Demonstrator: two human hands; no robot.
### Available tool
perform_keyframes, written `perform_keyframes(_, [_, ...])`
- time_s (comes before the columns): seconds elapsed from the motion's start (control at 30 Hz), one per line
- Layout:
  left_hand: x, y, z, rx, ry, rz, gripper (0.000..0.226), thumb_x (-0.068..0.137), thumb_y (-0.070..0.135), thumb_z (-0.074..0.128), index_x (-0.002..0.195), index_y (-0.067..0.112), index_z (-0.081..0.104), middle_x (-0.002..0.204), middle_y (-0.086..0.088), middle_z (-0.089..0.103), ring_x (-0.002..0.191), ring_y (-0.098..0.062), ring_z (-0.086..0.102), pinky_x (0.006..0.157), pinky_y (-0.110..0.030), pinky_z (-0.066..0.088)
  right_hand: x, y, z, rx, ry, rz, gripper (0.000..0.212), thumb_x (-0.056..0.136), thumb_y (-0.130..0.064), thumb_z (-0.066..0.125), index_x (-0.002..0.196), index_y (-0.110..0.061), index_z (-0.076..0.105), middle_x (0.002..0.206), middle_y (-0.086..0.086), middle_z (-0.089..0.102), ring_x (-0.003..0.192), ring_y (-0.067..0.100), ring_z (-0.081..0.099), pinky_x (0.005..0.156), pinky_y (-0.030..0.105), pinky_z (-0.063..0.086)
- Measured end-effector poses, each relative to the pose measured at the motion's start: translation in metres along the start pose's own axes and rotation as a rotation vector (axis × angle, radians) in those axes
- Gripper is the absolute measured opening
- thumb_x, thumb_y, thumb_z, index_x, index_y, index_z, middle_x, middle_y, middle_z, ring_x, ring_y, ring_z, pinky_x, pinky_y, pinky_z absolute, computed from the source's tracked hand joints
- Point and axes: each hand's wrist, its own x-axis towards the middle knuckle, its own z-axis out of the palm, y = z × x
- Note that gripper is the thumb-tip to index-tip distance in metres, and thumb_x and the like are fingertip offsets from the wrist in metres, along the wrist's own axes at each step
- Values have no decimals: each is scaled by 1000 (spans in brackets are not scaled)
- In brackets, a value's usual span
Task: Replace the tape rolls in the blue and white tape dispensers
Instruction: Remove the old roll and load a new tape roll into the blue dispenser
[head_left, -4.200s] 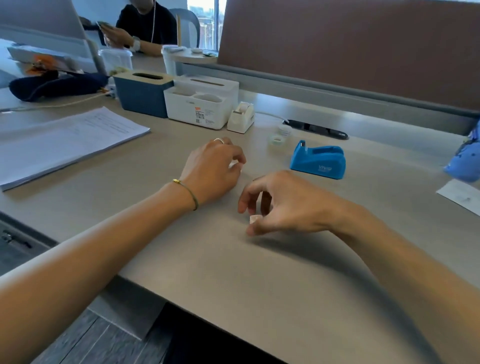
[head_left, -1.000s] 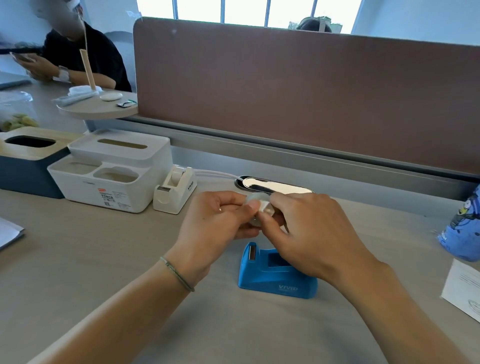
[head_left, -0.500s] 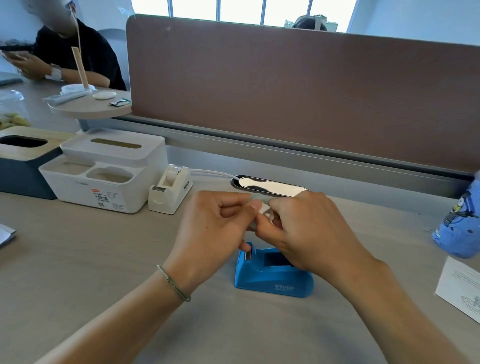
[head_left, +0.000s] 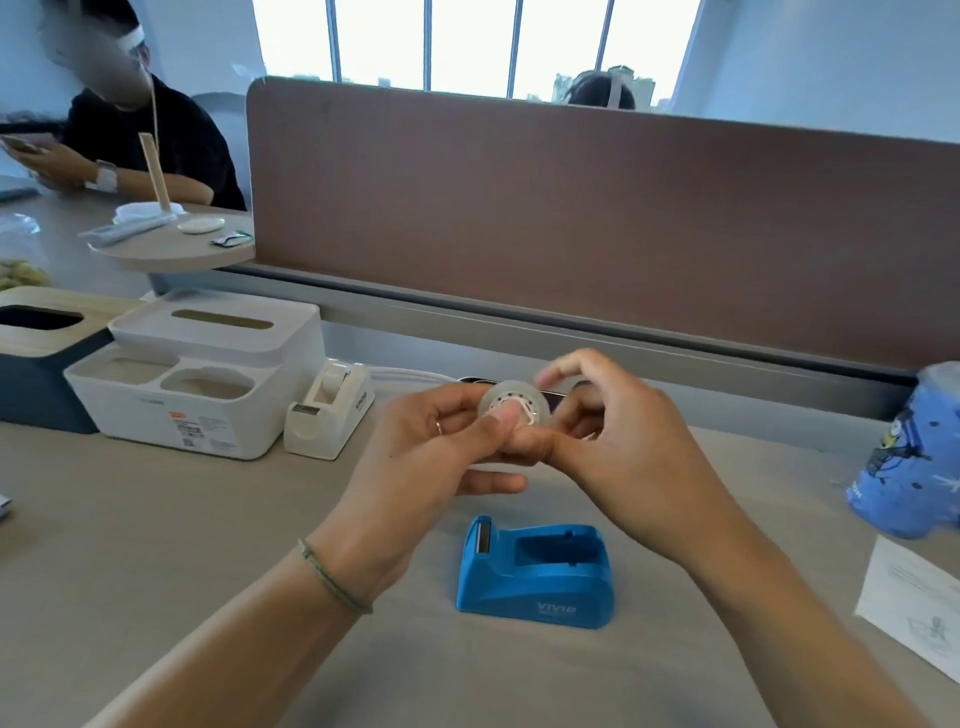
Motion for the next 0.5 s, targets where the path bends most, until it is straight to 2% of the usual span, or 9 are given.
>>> perform_keyframes(0.07, [2, -2, -3, 71, -13, 32, 31, 87, 22, 65, 116, 13, 71, 102, -4, 79, 95, -19, 77, 77, -32, 63, 2, 5, 5, 147, -122, 34, 41, 85, -54, 63, 125, -47, 57, 96, -22, 72, 87, -1, 69, 68, 13, 56])
perform_keyframes(0.13, [4, -5, -7, 152, -4, 65, 32, 82, 20, 68, 114, 13, 72, 100, -2, 80, 95, -18, 76, 77, -31, 63, 3, 9, 9, 199, -182, 10, 31, 95, -33, 62, 126, -40, 64, 97, -33, 69, 93, -6, 68, 71, 11, 55])
perform_keyframes(0.2, [5, -7, -8, 178, 8, 78, 29, 83, 16, 70, 112, 12, 73, 98, -2, 80, 93, -18, 77, 77, -31, 63, 3, 10, 11, 220, -179, 10, 31, 96, -22, 62, 123, -35, 68, 95, -34, 70, 95, -7, 68, 74, 12, 56])
perform_keyframes(0.27, [6, -11, -7, 198, 41, 110, 31, 80, 17, 72, 111, 12, 74, 95, -1, 81, 90, -16, 77, 75, -30, 63, 2, 9, 17, 250, -123, 9, 28, 95, -18, 64, 118, -33, 72, 97, -26, 74, 95, -2, 70, 80, 18, 58])
perform_keyframes(0.37, [4, -14, -5, 180, 121, 165, 28, 82, 11, 74, 110, 12, 76, 93, 0, 81, 87, -15, 78, 74, -30, 63, -4, 2, 31, 269, 69, -33, 19, 93, -12, 66, 104, -25, 76, 93, -15, 77, 92, 3, 71, 82, 27, 60])
perform_keyframes(0.5, [5, -16, -2, 125, 173, 194, 28, 82, 6, 74, 110, 13, 77, 94, 0, 81, 87, -14, 78, 73, -28, 63, -7, -3, 39, 270, 201, -71, 20, 91, -8, 68, 101, -23, 77, 86, -21, 75, 87, -3, 71, 77, 17, 58])
